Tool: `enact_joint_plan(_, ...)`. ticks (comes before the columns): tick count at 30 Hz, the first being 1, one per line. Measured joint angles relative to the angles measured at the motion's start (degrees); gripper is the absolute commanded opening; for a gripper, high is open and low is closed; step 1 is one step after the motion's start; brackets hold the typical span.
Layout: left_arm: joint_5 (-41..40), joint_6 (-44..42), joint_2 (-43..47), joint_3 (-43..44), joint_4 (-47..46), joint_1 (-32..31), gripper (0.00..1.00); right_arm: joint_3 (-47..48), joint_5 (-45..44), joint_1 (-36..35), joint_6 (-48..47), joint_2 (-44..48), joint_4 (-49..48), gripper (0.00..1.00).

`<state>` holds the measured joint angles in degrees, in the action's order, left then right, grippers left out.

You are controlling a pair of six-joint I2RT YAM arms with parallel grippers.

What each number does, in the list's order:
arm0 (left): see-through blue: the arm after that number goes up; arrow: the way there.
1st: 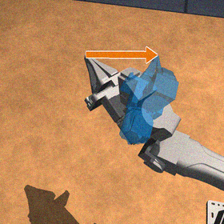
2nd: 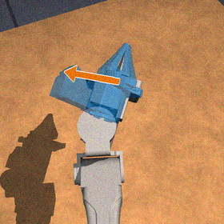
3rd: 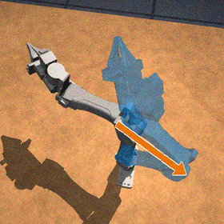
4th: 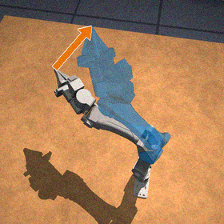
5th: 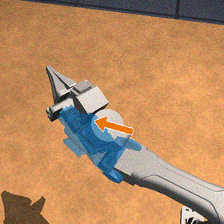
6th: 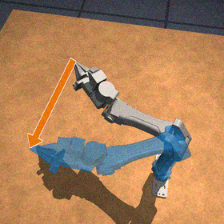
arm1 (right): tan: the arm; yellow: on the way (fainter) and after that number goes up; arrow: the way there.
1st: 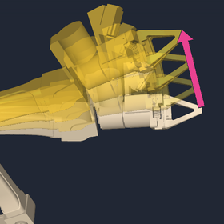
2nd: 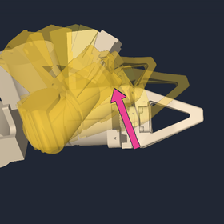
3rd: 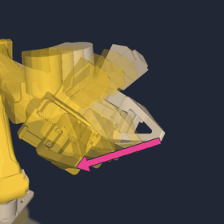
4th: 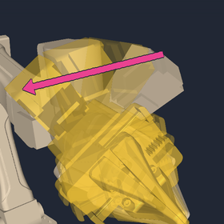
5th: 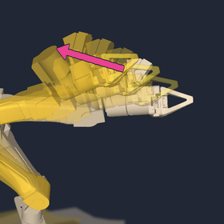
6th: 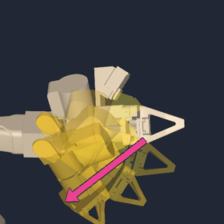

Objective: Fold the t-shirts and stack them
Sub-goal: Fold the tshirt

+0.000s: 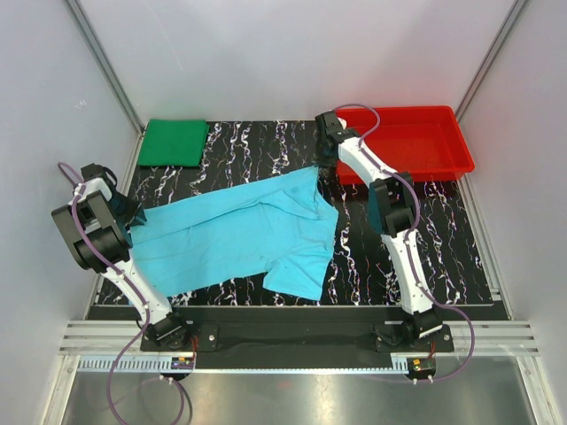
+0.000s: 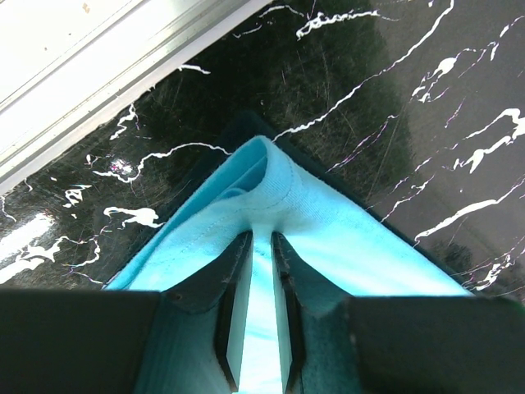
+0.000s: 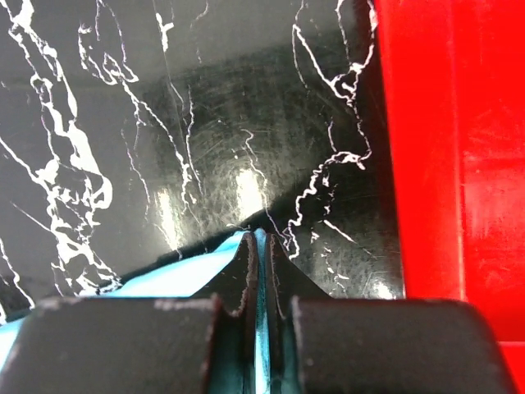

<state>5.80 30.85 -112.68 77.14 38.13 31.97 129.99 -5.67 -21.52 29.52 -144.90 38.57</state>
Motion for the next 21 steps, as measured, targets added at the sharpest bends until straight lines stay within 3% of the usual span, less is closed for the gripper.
enact_joint_plan(4,0.0,-0.1,0.0,0.1,0.1,0.0,0.23,-0.5,1.5,0.3,-0.9,0.3,-0.4,0.14)
enact_joint_plan(5,0.0,-0.1,0.0,0.1,0.2,0.0,0.26,0.2,2.1,0.4,-1.1,0.1,0.3,0.22)
enact_joint_plan(7,0.1,0.0,0.0,0.1,0.1,0.0,0.30,3.0,3.0,0.5,-1.8,-0.3,1.5,0.27)
enact_joint_plan(9,0.1,-0.1,0.2,0.1,0.3,-0.1,0.38,6.2,3.5,0.7,-2.7,-0.6,3.1,0.44)
enact_joint_plan(13,-1.1,-0.6,1.0,0.1,1.7,-0.3,0.51,11.4,3.6,1.3,-4.8,-0.2,6.2,0.66)
enact_joint_plan(17,-3.3,-0.5,2.7,0.1,4.2,-1.0,0.52,10.2,3.9,1.6,-6.4,3.2,9.2,0.67)
enact_joint_plan(21,-3.7,0.2,6.7,0.1,5.8,-2.3,0.52,2.2,9.1,1.6,-6.8,10.1,9.5,0.69)
